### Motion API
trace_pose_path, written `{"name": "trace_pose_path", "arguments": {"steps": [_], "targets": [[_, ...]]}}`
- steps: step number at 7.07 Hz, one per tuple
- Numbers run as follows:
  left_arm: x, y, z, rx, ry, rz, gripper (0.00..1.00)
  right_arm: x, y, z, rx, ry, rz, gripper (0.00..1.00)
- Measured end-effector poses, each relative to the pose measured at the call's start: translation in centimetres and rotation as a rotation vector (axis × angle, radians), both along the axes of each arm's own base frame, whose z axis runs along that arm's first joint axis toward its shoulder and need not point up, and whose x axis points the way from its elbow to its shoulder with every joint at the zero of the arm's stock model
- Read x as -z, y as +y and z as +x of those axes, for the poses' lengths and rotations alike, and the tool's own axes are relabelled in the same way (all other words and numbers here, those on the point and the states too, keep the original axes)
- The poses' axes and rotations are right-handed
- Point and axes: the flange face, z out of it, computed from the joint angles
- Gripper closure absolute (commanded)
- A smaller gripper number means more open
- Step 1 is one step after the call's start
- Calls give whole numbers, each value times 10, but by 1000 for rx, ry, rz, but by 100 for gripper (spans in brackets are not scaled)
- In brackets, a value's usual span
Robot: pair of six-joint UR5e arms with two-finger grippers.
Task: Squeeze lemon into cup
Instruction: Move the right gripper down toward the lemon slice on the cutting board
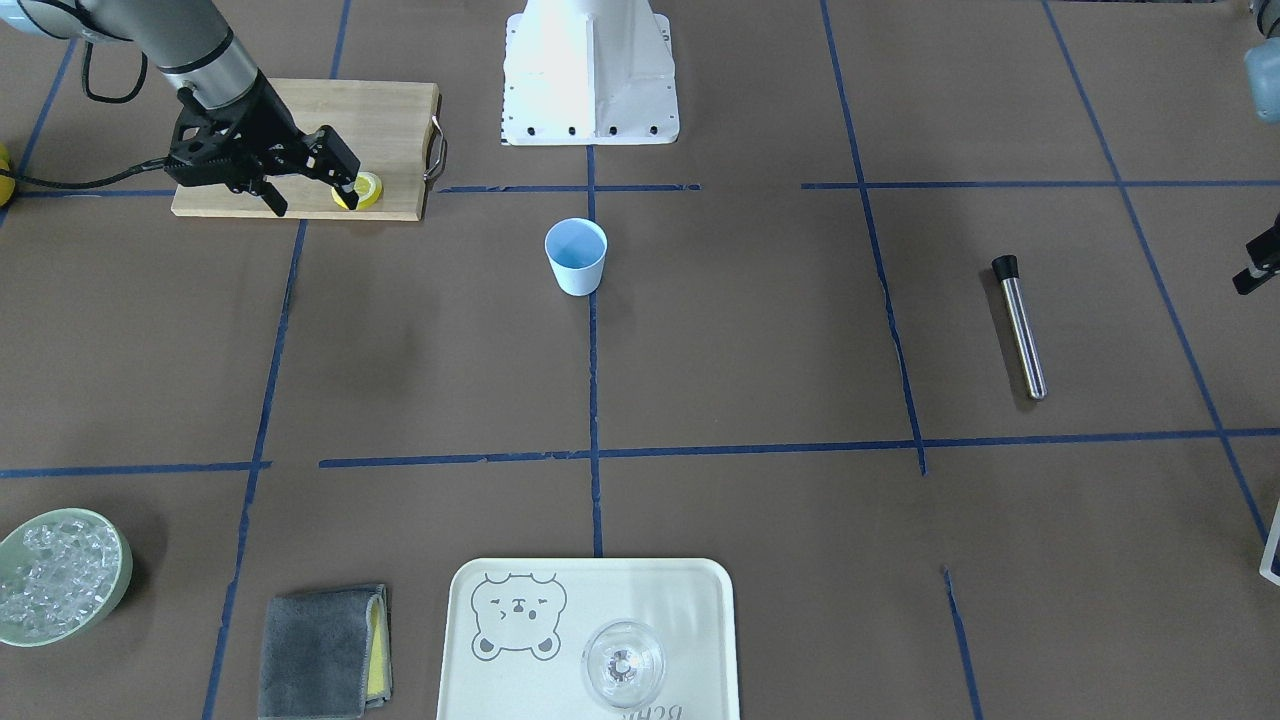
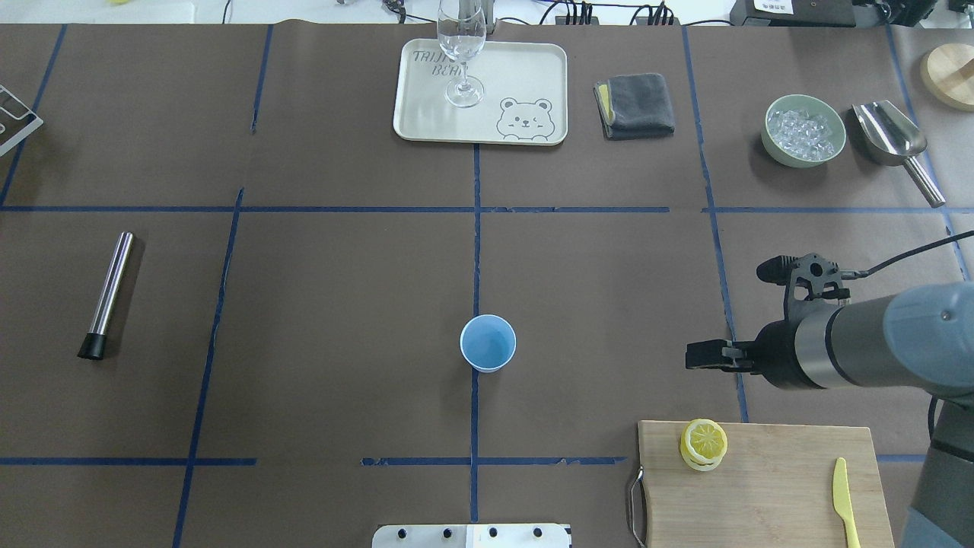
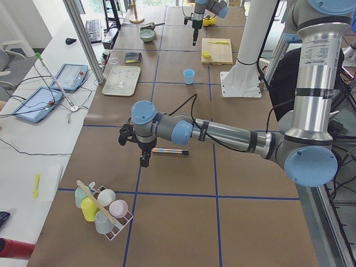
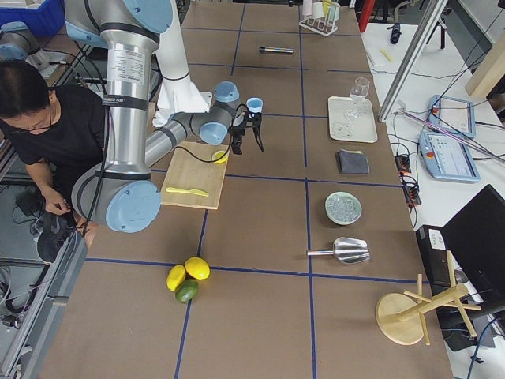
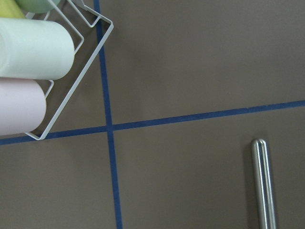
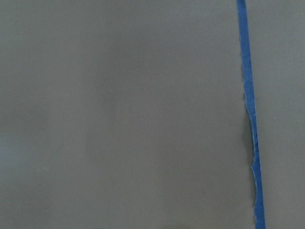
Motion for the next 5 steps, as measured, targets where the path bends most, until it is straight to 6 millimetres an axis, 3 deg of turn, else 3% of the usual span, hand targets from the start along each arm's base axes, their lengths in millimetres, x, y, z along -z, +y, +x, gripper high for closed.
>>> {"name": "trace_pose_path", "arguments": {"steps": [2, 5], "targets": [[7, 0, 22, 6, 20, 2, 0, -15, 32, -28, 34, 44, 11, 0], [10, 1, 27, 2, 34, 8, 0, -30, 51, -46, 63, 79, 23, 0]]}}
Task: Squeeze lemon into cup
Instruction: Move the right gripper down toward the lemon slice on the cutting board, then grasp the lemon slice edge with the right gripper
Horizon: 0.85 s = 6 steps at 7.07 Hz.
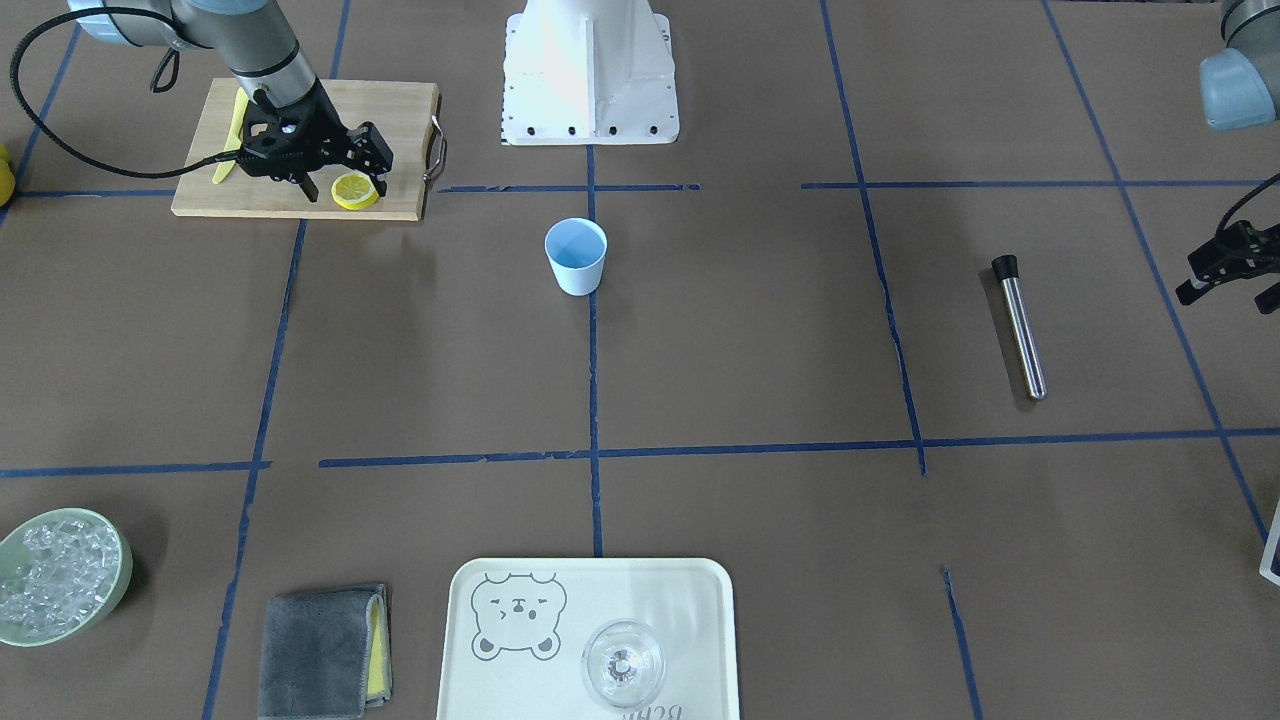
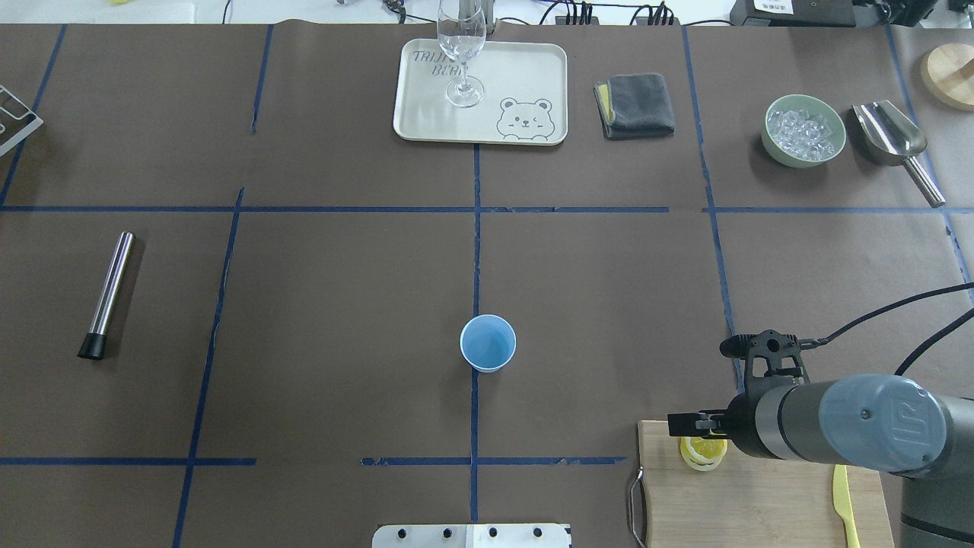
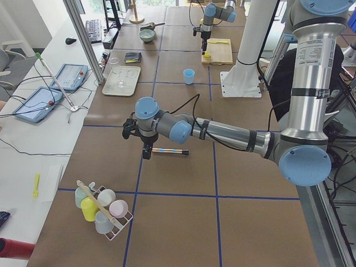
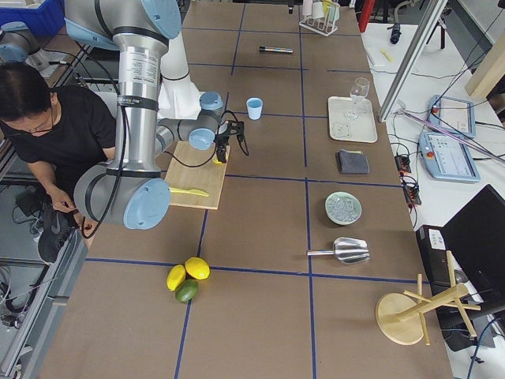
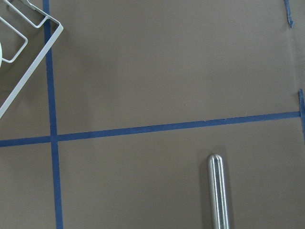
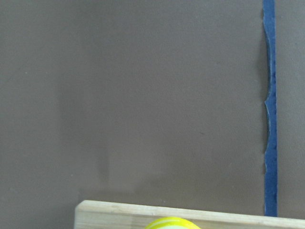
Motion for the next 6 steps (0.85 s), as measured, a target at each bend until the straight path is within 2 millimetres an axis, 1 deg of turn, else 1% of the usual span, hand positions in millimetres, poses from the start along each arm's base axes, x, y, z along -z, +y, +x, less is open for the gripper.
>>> {"name": "trace_pose_path", "arguments": {"steps": [3, 5, 6], "targets": [[0, 1, 1, -4, 8, -1, 0, -2, 12, -7, 27, 11, 2, 0], [0, 1, 1, -7, 14, -4, 0, -3, 20, -14, 35, 49, 7, 1], [-1, 2, 1, -7, 14, -5, 0, -4, 21, -15, 36, 59, 8, 3]]}}
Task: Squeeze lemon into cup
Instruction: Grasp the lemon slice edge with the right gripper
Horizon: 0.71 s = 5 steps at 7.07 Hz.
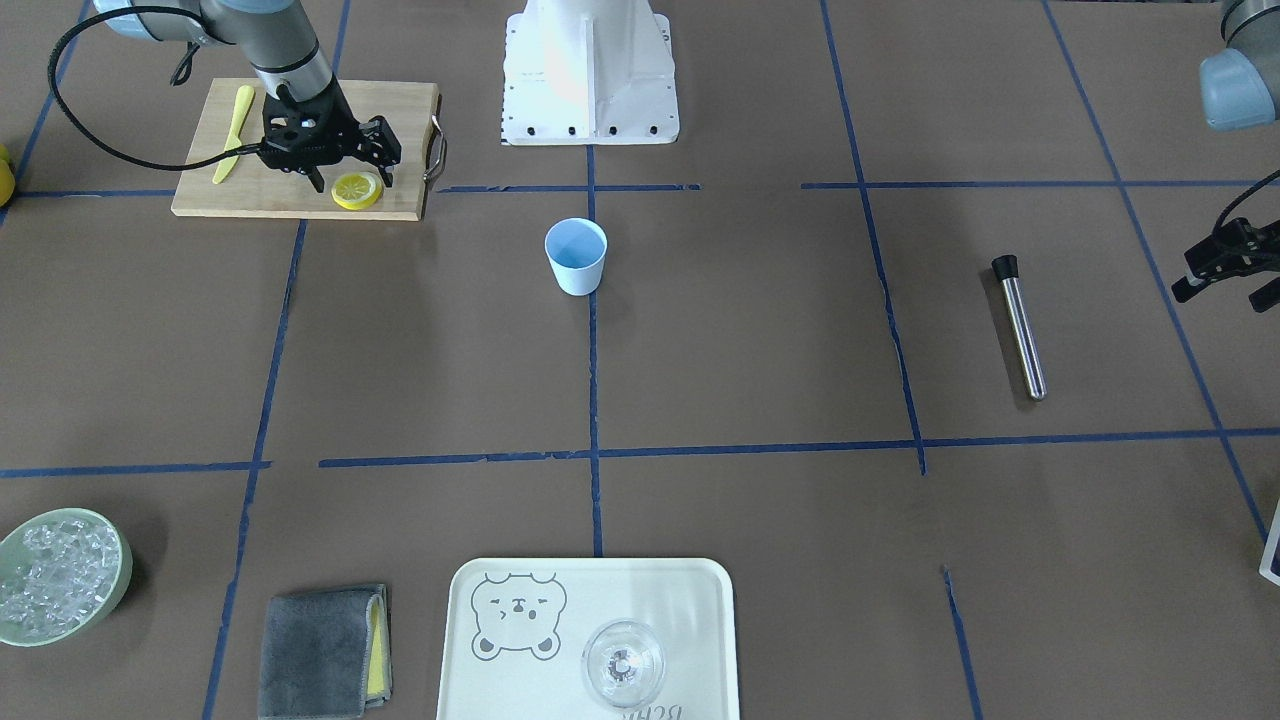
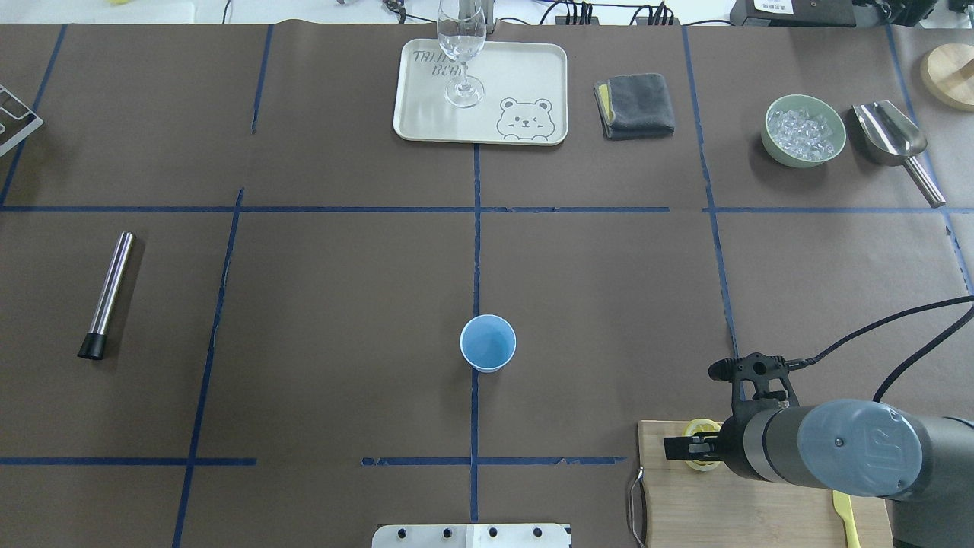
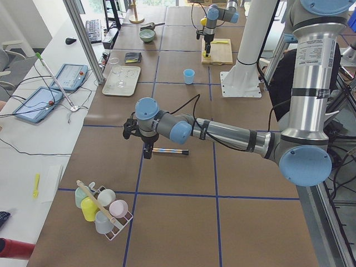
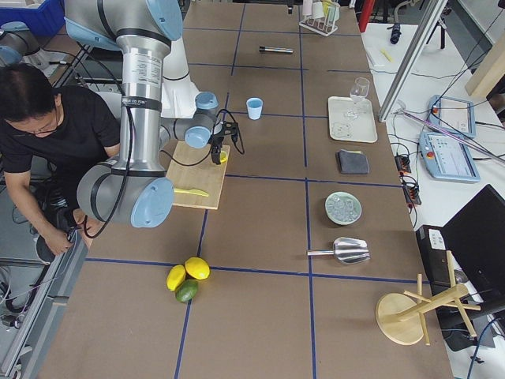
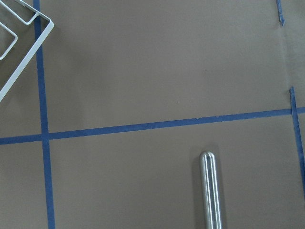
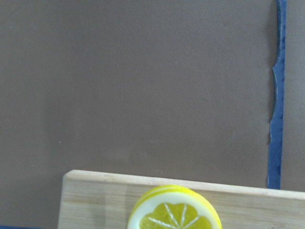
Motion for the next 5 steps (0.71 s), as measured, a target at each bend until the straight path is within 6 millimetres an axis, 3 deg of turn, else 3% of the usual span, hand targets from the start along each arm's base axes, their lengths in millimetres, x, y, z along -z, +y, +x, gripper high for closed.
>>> {"name": "trace_pose_path", "arguments": {"steps": [1, 5], "targets": [[0, 0, 0, 0, 0, 0, 0, 0, 1, -1, 2, 5, 0, 6], [0, 0, 0, 0, 0, -1, 0, 0, 6, -3, 14, 5, -1, 34]]}}
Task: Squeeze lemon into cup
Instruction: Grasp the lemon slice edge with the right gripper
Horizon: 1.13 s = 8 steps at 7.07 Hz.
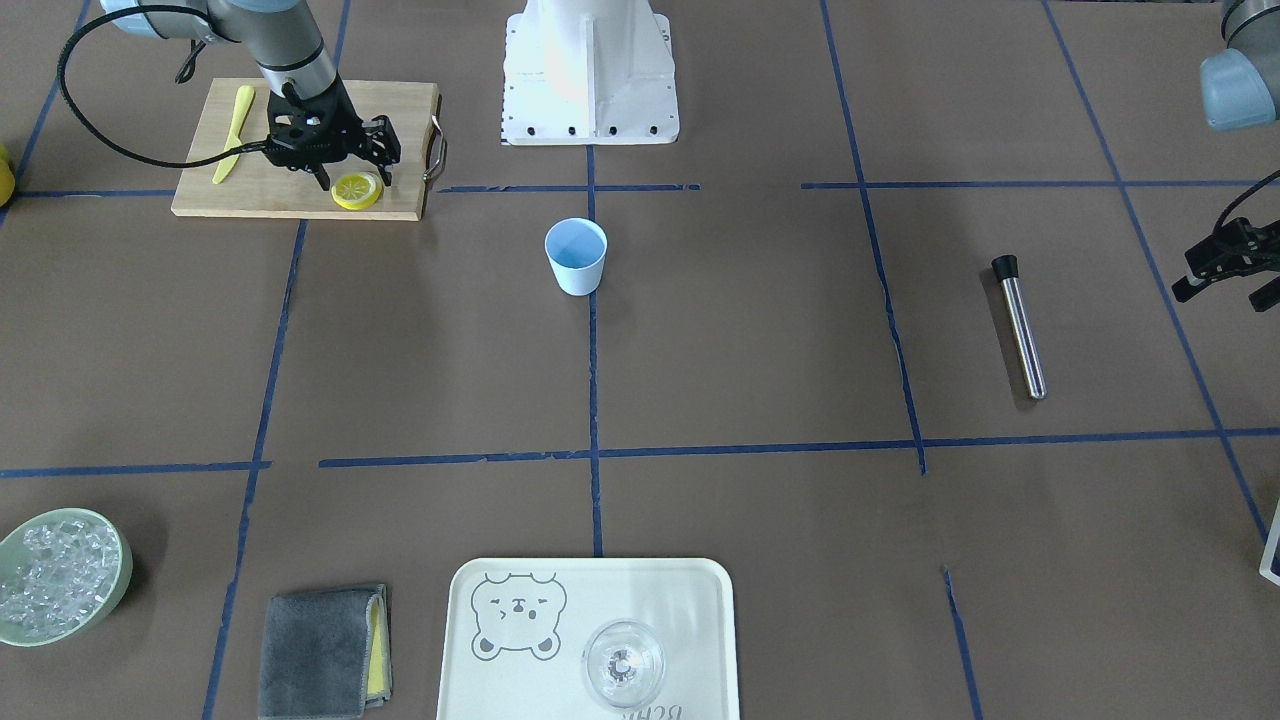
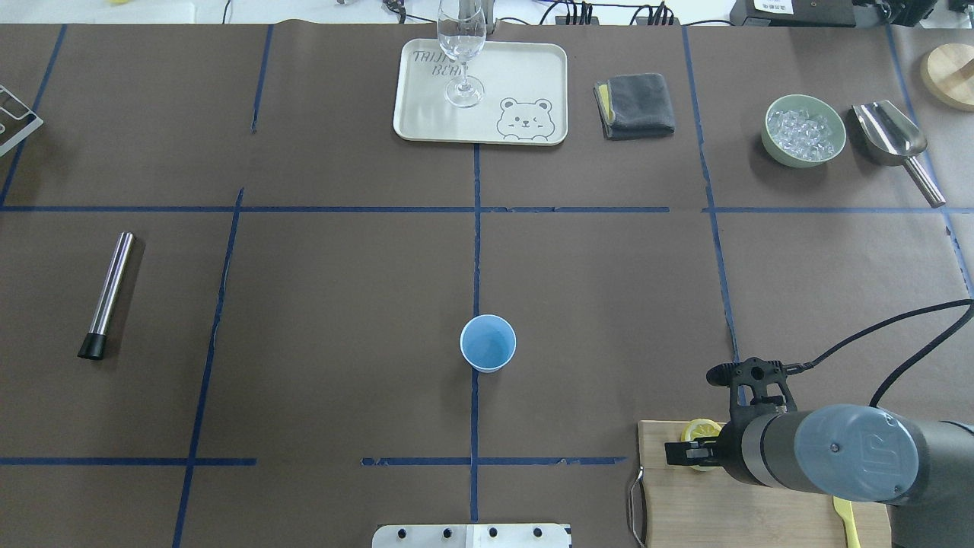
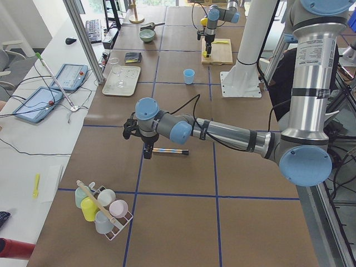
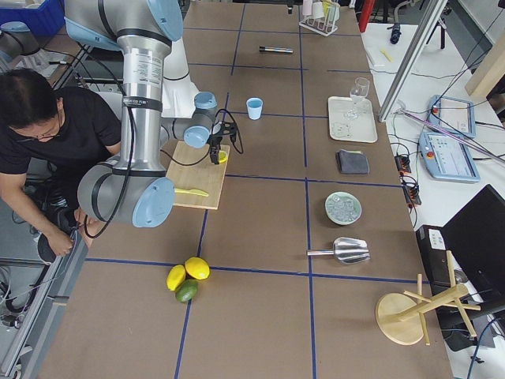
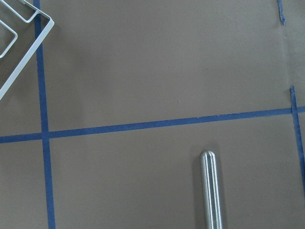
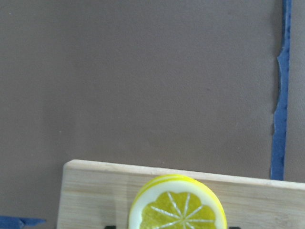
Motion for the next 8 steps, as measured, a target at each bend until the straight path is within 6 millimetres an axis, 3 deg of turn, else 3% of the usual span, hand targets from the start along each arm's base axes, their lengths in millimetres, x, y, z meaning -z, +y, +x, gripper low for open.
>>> {"name": "trace_pose_path", "arguments": {"steps": [3, 8], "targets": [[2, 0, 0, 0, 1, 3, 0, 0, 0, 1, 0, 0, -1, 45], [1, -1, 0, 0, 0, 1, 0, 9, 0, 8, 0, -17, -1, 46]]}}
